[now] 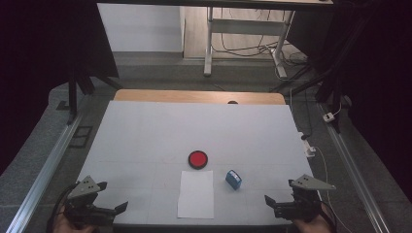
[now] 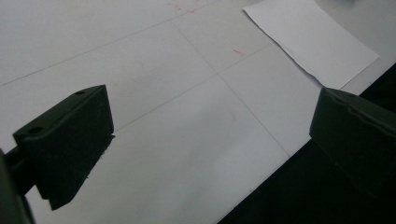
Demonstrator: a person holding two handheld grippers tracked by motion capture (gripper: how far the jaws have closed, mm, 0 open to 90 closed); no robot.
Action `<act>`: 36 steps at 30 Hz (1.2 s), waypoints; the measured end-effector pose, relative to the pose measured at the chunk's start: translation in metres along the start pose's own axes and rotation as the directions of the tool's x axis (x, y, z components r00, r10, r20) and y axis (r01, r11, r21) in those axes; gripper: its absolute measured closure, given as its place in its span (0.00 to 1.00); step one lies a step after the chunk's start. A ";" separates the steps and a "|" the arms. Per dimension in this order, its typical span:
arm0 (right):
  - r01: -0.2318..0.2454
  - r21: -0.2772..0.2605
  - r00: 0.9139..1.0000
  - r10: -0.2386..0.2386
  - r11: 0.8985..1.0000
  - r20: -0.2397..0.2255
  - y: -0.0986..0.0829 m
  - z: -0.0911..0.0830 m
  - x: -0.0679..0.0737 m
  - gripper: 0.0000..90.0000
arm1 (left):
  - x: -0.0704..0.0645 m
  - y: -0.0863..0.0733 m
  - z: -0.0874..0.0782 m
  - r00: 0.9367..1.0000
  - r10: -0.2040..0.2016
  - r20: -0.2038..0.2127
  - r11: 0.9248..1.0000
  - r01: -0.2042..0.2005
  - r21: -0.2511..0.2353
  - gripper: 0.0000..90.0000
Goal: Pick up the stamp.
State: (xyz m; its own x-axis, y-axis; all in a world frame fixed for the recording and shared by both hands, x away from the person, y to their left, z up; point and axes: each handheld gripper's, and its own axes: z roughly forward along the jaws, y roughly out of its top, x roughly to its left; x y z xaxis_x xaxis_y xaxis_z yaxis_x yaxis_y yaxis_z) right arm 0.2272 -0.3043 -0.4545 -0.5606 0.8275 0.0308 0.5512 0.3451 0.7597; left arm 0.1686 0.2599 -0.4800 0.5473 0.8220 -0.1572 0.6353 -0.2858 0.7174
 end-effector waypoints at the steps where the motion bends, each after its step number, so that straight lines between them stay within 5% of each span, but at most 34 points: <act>1: 0.001 0.003 1.000 -0.001 1.000 -0.002 0.000 0.000 0.000 0.00 | 0.000 -0.001 -0.001 1.000 -0.004 0.004 1.000 0.004 -0.003 0.00; 36: 0.032 0.008 0.999 -0.032 0.999 -0.015 0.001 0.000 0.005 0.00 | 0.002 0.001 0.002 1.000 -0.008 0.024 1.000 0.007 0.016 0.00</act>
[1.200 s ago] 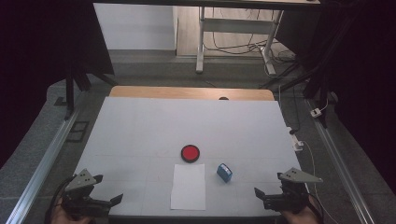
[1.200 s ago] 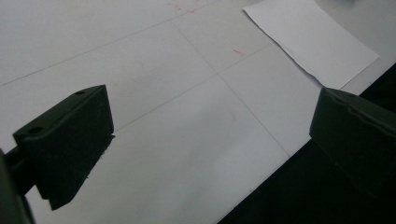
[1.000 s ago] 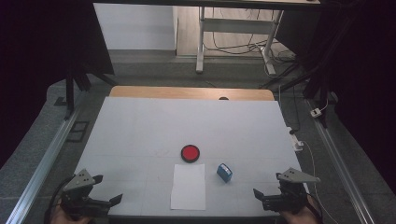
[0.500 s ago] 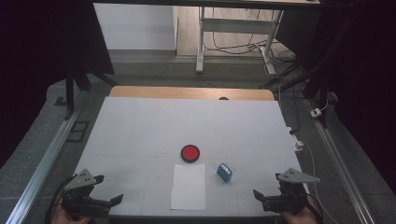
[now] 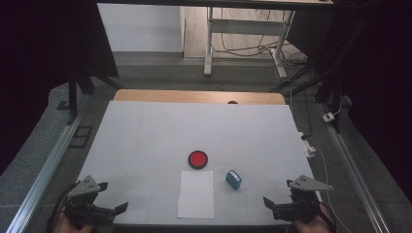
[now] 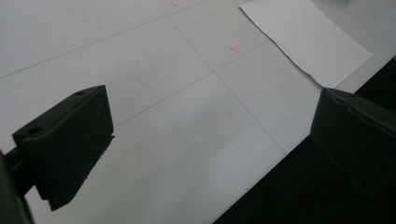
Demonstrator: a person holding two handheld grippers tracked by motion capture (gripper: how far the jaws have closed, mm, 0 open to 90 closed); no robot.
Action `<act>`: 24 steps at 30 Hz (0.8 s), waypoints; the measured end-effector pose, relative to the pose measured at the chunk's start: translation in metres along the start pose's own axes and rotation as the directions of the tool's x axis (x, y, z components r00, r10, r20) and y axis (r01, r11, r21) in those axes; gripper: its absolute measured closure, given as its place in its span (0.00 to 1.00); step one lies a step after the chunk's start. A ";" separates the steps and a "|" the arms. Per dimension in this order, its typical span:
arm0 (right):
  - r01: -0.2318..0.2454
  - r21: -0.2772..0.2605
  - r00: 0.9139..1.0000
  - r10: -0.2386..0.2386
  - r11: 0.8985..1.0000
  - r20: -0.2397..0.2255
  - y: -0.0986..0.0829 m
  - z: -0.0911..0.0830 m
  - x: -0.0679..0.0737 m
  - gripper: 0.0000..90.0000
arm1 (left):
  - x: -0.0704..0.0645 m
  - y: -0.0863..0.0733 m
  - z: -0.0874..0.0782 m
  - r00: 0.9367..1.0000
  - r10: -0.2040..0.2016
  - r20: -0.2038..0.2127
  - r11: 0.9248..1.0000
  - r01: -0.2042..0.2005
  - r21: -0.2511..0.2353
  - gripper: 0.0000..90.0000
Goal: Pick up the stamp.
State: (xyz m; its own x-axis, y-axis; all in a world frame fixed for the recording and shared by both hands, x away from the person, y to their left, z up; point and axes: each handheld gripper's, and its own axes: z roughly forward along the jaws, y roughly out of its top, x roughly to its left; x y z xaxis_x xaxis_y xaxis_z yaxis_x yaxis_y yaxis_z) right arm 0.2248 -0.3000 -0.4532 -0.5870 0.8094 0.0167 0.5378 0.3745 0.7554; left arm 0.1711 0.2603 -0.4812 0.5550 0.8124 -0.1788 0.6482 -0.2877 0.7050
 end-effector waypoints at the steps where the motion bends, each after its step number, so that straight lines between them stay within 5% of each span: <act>1: 0.004 -0.002 1.000 -0.004 1.000 0.000 0.001 0.000 0.001 0.00 | 0.000 0.000 0.000 1.000 0.000 0.000 1.000 0.000 0.000 0.00; 24: 0.084 -0.035 0.996 -0.085 0.996 -0.030 0.010 0.011 0.017 0.00 | 0.000 0.000 0.001 1.000 -0.005 -0.011 1.000 0.005 0.009 0.00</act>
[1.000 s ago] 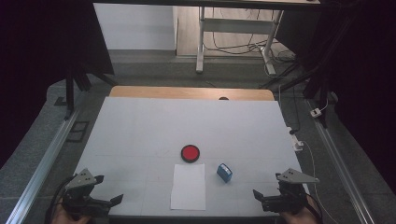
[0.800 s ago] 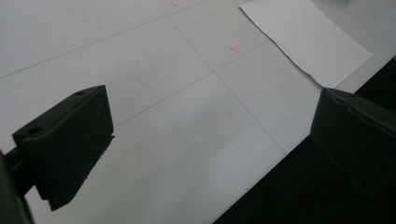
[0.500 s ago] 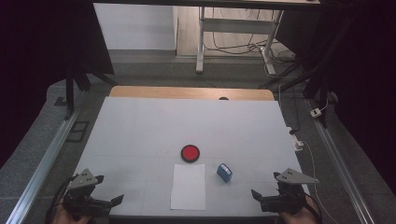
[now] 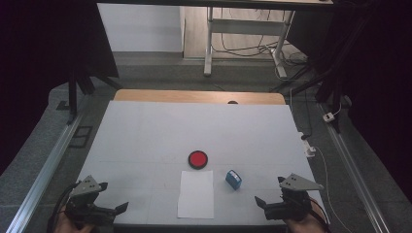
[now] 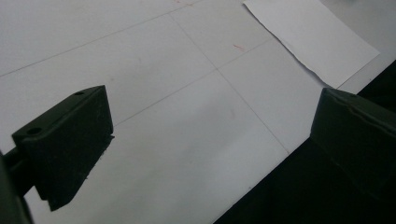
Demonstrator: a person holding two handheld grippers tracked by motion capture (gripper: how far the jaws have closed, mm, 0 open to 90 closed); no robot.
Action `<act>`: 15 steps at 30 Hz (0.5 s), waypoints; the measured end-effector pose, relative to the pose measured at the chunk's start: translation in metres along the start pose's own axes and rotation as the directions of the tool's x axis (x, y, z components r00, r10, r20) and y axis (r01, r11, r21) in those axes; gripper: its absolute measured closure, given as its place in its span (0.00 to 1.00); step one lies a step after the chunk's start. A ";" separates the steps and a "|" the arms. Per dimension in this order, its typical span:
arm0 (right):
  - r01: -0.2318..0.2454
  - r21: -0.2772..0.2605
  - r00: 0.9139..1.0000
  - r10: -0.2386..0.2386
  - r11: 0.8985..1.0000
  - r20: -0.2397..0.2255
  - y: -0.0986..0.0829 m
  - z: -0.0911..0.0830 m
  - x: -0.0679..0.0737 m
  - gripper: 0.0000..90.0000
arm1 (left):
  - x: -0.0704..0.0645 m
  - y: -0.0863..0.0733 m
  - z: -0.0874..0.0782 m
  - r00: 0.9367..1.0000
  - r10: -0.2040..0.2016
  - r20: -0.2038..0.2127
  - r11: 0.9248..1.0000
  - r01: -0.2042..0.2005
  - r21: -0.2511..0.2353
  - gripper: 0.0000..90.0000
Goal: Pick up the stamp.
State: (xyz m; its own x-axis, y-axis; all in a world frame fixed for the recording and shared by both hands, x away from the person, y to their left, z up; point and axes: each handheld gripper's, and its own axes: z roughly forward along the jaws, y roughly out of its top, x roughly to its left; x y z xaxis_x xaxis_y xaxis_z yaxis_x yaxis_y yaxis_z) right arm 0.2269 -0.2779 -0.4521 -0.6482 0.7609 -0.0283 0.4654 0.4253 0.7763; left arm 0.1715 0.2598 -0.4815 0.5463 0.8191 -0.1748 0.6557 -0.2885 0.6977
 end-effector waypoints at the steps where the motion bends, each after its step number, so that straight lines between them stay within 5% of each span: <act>1: 0.002 0.001 1.000 -0.002 1.000 -0.004 0.001 0.001 0.001 0.00 | 0.000 0.000 0.000 1.000 -0.001 -0.001 1.000 0.001 0.000 0.00; 15: 0.029 0.020 0.998 -0.028 0.999 -0.051 0.009 0.013 0.009 0.00 | -0.002 0.000 0.001 1.000 0.023 0.001 1.000 -0.023 0.002 0.00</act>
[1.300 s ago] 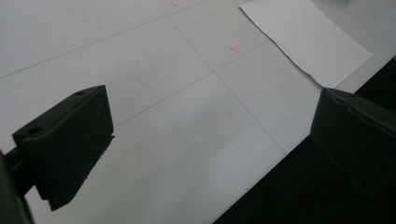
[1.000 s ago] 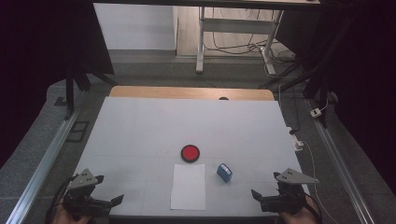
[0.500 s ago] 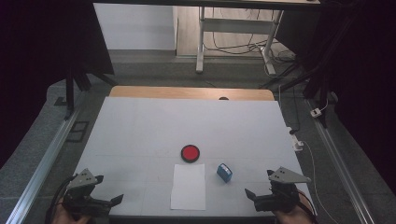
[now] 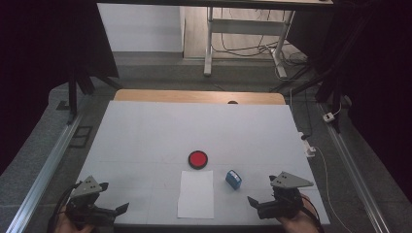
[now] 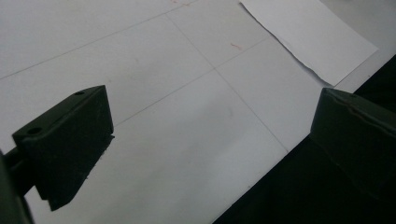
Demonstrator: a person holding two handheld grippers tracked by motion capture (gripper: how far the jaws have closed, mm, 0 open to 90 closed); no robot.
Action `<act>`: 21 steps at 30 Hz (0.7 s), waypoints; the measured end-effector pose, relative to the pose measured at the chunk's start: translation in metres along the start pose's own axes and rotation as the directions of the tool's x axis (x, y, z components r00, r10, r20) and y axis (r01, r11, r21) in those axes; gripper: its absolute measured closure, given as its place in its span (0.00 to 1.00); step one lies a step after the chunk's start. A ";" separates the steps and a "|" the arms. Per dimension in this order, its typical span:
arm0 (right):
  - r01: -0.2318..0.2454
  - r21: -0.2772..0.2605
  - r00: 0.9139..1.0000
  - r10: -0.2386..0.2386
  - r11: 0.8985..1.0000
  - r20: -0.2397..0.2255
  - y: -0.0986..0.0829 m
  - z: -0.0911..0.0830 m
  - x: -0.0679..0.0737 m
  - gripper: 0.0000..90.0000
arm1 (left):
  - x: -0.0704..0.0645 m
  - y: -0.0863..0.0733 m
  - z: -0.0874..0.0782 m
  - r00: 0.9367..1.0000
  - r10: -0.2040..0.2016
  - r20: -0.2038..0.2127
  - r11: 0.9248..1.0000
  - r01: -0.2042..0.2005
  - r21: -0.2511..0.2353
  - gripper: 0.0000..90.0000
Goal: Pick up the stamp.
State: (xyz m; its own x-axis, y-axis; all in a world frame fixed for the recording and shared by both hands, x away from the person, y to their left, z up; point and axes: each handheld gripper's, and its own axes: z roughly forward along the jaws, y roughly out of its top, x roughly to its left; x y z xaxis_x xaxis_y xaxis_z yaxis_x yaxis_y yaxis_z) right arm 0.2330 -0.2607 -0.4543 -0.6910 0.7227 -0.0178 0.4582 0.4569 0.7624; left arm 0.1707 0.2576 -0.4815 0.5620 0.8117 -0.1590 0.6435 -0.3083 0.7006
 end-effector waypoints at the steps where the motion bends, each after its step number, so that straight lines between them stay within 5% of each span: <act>1: -0.002 0.001 1.000 0.002 1.000 -0.006 0.000 0.001 0.000 0.00 | 0.000 0.000 0.000 1.000 0.002 0.000 1.000 -0.002 0.003 0.00; 21: 0.062 0.081 0.998 -0.061 0.995 -0.017 0.013 0.032 0.006 0.00 | 0.000 0.000 0.001 1.000 -0.003 0.001 1.000 0.003 0.006 0.00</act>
State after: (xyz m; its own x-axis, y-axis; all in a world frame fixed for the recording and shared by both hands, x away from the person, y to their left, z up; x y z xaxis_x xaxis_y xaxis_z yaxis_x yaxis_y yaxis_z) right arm 0.2526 -0.2335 -0.4648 -0.7269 0.6847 -0.0531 0.4585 0.5415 0.7047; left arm 0.1714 0.2575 -0.4817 0.5607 0.8122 -0.1611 0.6483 -0.3095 0.6957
